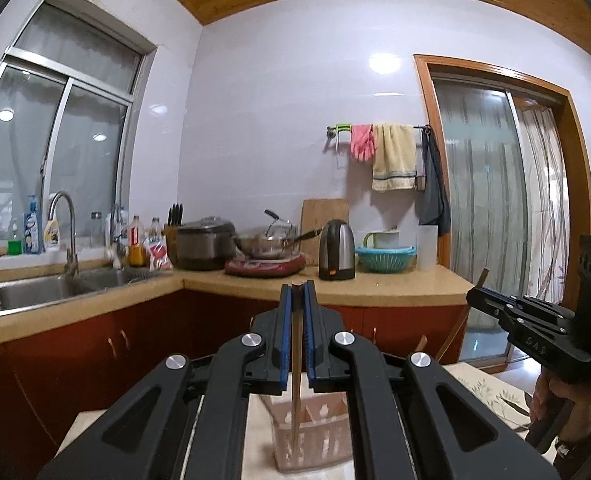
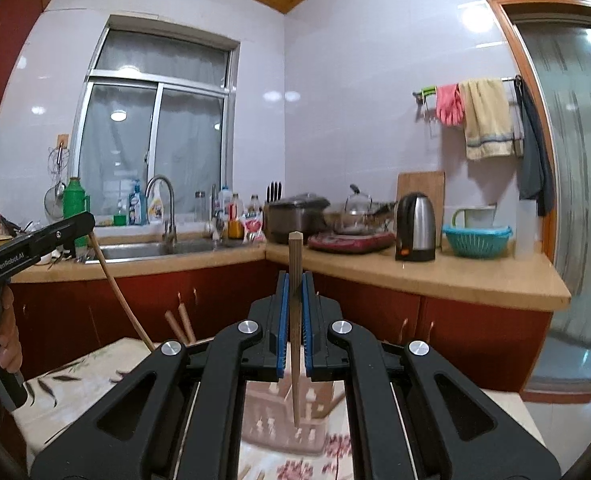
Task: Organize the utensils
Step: 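Lower the chopsticks into the pink holder and open both tools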
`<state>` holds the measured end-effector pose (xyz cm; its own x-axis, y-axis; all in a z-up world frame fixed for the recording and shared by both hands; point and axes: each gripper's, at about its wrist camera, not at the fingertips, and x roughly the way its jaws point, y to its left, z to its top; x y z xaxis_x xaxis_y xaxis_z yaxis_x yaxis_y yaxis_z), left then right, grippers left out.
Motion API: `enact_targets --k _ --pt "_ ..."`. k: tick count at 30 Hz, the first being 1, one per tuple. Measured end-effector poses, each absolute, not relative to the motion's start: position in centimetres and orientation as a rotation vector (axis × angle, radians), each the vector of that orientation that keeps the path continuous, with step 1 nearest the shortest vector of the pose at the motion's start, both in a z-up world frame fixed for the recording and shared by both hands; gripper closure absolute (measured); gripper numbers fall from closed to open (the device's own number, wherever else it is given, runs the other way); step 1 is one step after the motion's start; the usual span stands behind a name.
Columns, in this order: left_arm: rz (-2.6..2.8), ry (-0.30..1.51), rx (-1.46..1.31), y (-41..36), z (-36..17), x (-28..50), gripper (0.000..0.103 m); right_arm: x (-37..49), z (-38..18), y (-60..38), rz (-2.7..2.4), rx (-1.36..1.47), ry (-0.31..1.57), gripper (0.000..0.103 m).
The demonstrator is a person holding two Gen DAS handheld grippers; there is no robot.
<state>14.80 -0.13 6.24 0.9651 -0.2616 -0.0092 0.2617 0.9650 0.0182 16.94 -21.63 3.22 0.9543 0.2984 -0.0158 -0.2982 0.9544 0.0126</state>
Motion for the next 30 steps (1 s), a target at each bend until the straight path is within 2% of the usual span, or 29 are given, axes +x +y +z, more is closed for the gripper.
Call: enact_targets --k 9,24,25,27,29,30 --pt "-0.256 -0.022 0.023 -1.1 6.0 18.9 0.096 21.4 2.5 -22.0 0.309 0.033 0.016 0.096" --pt "-0.252 0.215 -0.034 -0.4 -2.3 24.5 0.095 25.6 -5.1 -21.1 0.319 0.081 0.200 0.095" --pt "-0.251 0.232 -0.030 -0.4 -2.7 24.5 0.092 25.6 -5.3 -21.1 0.315 0.080 0.207 0.092" --pt "-0.253 0.250 -0.027 -0.4 -3.0 24.5 0.080 25.4 -5.6 -20.9 0.308 0.075 0.215 0.078" --pt "-0.252 0.257 -0.030 -0.4 -3.1 24.1 0.061 24.8 -5.6 -20.9 0.295 0.067 0.206 0.057" --pt "-0.251 0.255 -0.032 -0.3 -3.1 23.9 0.059 24.5 -5.5 -20.9 0.289 0.061 0.200 0.056"
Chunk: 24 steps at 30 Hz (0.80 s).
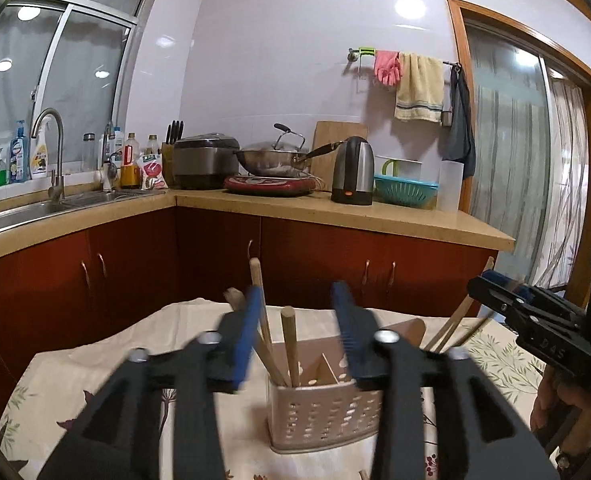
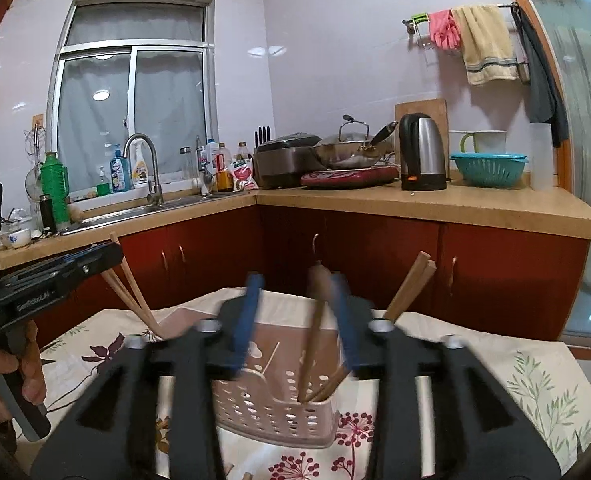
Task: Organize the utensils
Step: 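Lower the chopsticks into the pink holder and open both tools, then withdraw both open tools toward the remaining chopsticks on the table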
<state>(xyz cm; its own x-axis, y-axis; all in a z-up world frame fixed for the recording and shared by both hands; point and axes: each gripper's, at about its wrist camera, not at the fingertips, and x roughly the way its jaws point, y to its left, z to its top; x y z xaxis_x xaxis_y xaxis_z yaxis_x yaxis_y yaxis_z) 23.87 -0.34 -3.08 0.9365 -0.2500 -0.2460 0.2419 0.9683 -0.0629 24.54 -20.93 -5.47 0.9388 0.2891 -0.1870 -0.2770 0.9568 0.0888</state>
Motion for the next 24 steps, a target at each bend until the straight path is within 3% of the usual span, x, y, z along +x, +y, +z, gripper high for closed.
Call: enact_targets --k 8,14,24 --pt "-0.227 0.252 -0.039 0.4 -2.6 21.3 0.040 20.9 -4.4 -21.4 0.238 0.029 0.173 0.044" --pt "-0.186 0.267 -0.037 1.5 -3.3 18.0 0.036 16.5 -5.5 -21.3 0.219 0.002 0.180 0.044" --pt "-0.126 0.386 -0.056 3.3 -7.9 13.0 0.036 10.6 -12.6 -21.1 0.210 0.013 0.342 0.044"
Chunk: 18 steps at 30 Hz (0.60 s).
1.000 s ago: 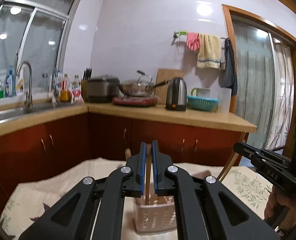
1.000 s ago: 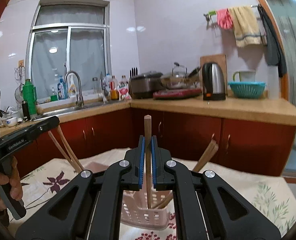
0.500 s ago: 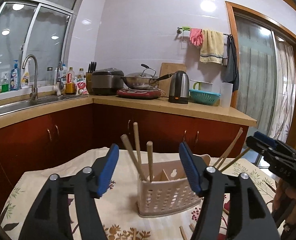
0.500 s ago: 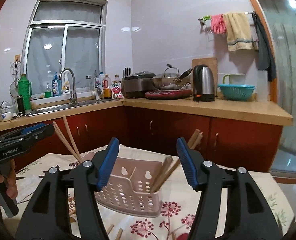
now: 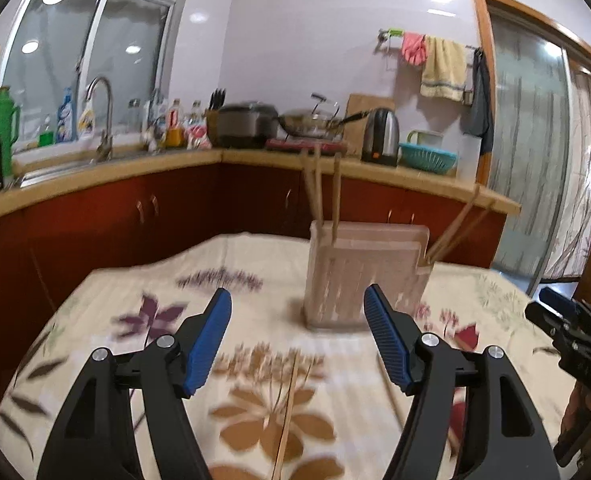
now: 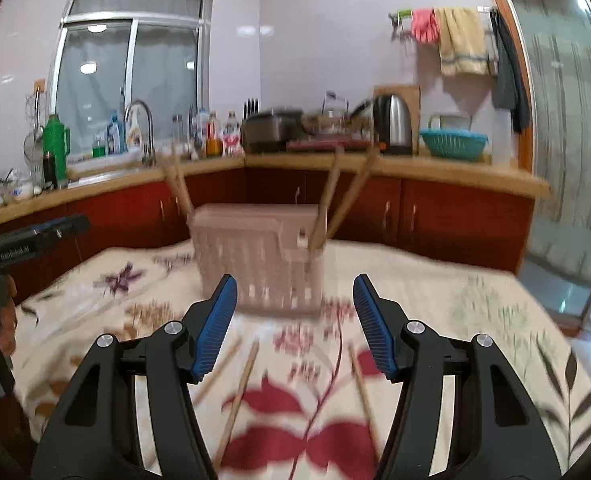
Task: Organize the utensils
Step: 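Withdraw both open tools toward the remaining chopsticks on the table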
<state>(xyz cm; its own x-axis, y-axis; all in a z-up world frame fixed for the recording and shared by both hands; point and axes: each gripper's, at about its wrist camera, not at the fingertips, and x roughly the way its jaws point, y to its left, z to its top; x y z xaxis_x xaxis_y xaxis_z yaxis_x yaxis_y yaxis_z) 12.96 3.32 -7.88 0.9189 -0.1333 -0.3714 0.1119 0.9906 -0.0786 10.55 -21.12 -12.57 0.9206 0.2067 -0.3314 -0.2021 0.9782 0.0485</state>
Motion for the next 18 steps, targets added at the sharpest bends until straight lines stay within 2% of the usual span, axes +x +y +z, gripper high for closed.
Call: enact_targets --k 8,10,15,18 --pt "-0.074 0.488 -0.062 4.8 -12.5 9.0 0.036 7.5 -17.0 -22.6 0.173 -0.011 0.435 0.047" --pt "-0.066 0.509 -0.067 5.2 -13.6 8.2 0.036 7.2 -17.8 -23.3 0.159 -0.011 0.454 0.052" --pt "-0.045 0.577 -0.080 6.0 -16.3 6.8 0.036 7.0 -20.2 -25.3 0.118 0.025 0.511 0.055" --pt "-0.032 0.604 -0.091 6.5 -17.4 6.3 0.036 7.1 -21.7 -26.4 0.094 0.040 0.554 0.061"
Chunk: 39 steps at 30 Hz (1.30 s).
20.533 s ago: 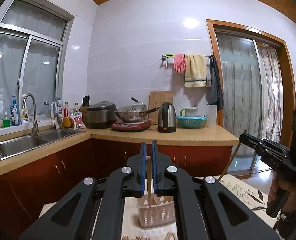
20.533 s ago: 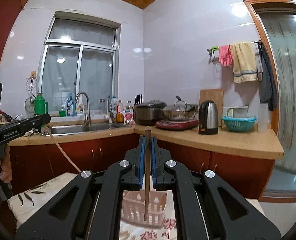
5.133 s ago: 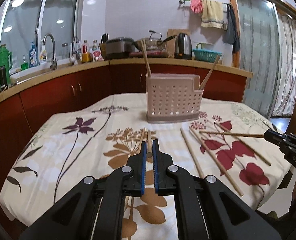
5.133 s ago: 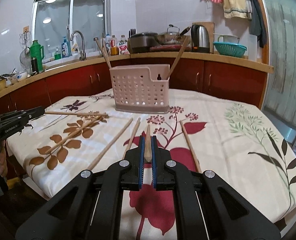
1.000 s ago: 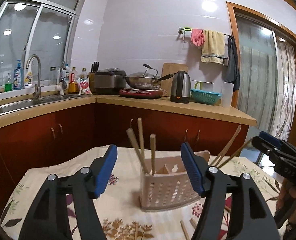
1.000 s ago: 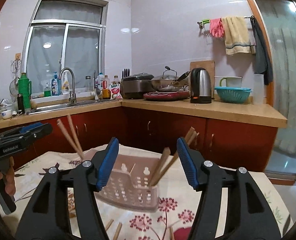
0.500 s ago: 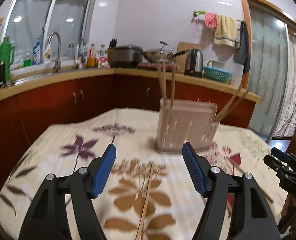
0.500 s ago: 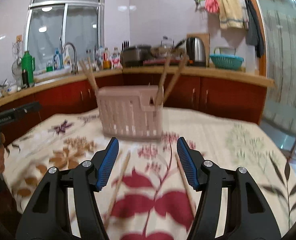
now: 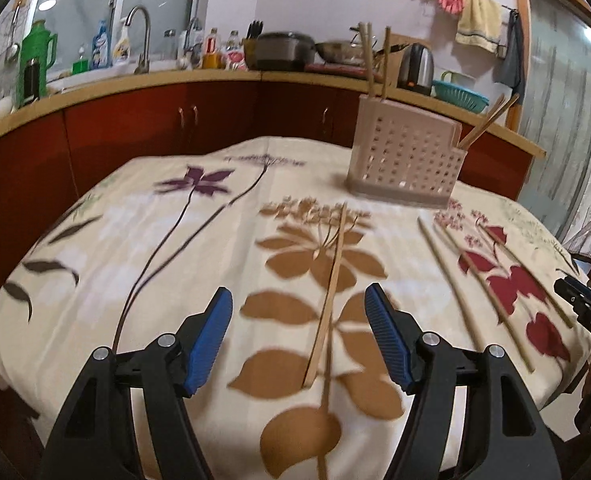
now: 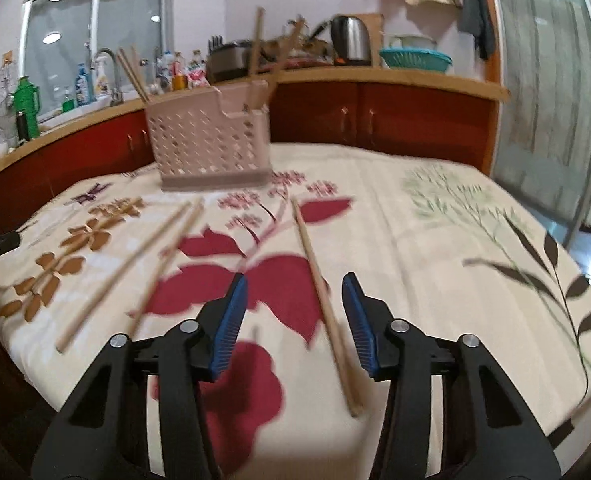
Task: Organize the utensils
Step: 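Withdraw both open tools toward the remaining chopsticks on the table, then lower both tools and close each on its own wooden chopstick, then hold a chopstick in each tool above the table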
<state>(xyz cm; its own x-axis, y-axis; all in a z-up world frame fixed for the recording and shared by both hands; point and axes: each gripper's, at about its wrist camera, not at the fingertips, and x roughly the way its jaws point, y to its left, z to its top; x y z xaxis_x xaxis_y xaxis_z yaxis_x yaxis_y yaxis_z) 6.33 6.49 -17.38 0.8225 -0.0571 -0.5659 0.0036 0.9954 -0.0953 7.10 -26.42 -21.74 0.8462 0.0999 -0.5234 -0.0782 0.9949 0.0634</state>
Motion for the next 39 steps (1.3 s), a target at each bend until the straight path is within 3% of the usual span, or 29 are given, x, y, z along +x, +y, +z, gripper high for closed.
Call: enact_targets --k 10,21,23,36,39 --pt "-0.029 0.667 -0.087 6.3 -19.7 5.7 0.043 6.1 -24.0 -27.3 0.057 0.009 0.578 0.067" --pt "-0.044 0.696 -0.076 5.8 -20.8 4.9 0.054 5.2 -24.1 -27.3 0.052 -0.016 0.559 0.087" --pt "-0.049 0.697 -0.079 5.9 -20.8 5.0 0.061 5.2 -24.0 -27.2 0.058 -0.020 0.561 0.092" --pt "-0.063 0.700 -0.039 5.4 -20.8 5.3 0.094 5.0 -24.0 -26.9 0.068 -0.021 0.566 0.096" --pt "-0.065 0.700 -0.034 5.3 -20.8 5.3 0.096 4.9 -23.9 -26.7 0.071 -0.021 0.564 0.096"
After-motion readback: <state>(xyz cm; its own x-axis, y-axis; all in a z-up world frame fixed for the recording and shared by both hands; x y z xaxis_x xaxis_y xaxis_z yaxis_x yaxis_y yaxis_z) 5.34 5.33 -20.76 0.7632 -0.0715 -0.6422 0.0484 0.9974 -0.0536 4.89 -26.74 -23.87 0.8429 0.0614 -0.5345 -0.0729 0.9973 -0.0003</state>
